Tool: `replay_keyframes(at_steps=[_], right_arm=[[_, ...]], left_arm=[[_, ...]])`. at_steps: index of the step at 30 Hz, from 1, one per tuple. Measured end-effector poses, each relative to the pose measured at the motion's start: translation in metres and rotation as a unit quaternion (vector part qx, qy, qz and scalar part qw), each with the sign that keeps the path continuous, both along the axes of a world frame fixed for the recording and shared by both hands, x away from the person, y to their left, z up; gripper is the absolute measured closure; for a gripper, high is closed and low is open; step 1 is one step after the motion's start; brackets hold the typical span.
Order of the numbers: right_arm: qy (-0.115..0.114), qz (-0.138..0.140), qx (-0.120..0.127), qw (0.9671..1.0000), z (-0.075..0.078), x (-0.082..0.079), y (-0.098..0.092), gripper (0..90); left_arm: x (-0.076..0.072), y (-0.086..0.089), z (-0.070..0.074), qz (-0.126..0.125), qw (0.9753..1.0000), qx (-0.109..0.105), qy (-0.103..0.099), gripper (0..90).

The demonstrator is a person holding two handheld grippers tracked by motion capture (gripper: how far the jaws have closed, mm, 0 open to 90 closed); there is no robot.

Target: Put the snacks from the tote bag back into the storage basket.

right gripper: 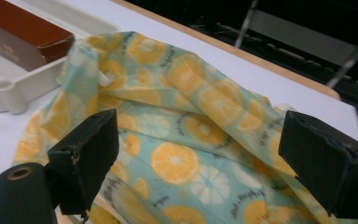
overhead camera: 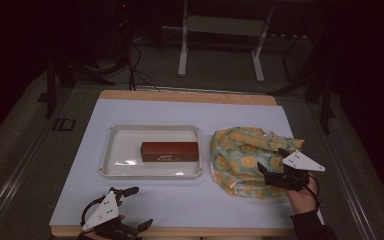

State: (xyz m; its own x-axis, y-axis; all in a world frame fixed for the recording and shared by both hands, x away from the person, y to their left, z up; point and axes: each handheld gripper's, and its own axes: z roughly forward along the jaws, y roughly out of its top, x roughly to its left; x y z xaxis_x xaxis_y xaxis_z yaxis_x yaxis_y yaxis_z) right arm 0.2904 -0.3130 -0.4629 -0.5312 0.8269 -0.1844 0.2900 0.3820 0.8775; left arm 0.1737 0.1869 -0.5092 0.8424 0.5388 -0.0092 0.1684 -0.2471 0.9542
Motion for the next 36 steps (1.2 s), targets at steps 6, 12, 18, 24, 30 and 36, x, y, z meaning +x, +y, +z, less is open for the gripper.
replay_keyframes(at_steps=[6,12,18,24,30,36], right_arm=[[-0.008,-0.021,0.013,0.9997,-0.007,-0.01,-0.009,12.2],[-0.02,-0.028,0.014,0.9993,-0.011,-0.021,-0.015,12.0],[-0.02,-0.031,0.004,0.9993,-0.018,-0.031,-0.017,12.0],[-0.026,-0.029,0.002,0.9992,-0.027,-0.041,-0.017,12.0],[-0.023,-0.022,0.006,0.9995,-0.033,-0.047,-0.018,11.9],[-0.024,-0.011,0.011,0.9996,-0.041,-0.053,-0.02,11.8]], left_arm=[[0.0,0.0,0.0,-0.001,1.0,0.0,0.0,1.3],[0.0,0.0,0.0,-0.002,1.0,0.0,0.0,1.3],[0.0,0.0,0.0,-0.002,1.0,0.001,0.001,1.3],[0.0,-0.001,0.0,-0.004,1.0,0.002,0.001,1.3],[-0.001,-0.001,0.0,-0.005,1.0,0.003,0.001,1.3],[-0.001,-0.001,0.0,-0.007,1.0,0.004,-0.001,1.3]])
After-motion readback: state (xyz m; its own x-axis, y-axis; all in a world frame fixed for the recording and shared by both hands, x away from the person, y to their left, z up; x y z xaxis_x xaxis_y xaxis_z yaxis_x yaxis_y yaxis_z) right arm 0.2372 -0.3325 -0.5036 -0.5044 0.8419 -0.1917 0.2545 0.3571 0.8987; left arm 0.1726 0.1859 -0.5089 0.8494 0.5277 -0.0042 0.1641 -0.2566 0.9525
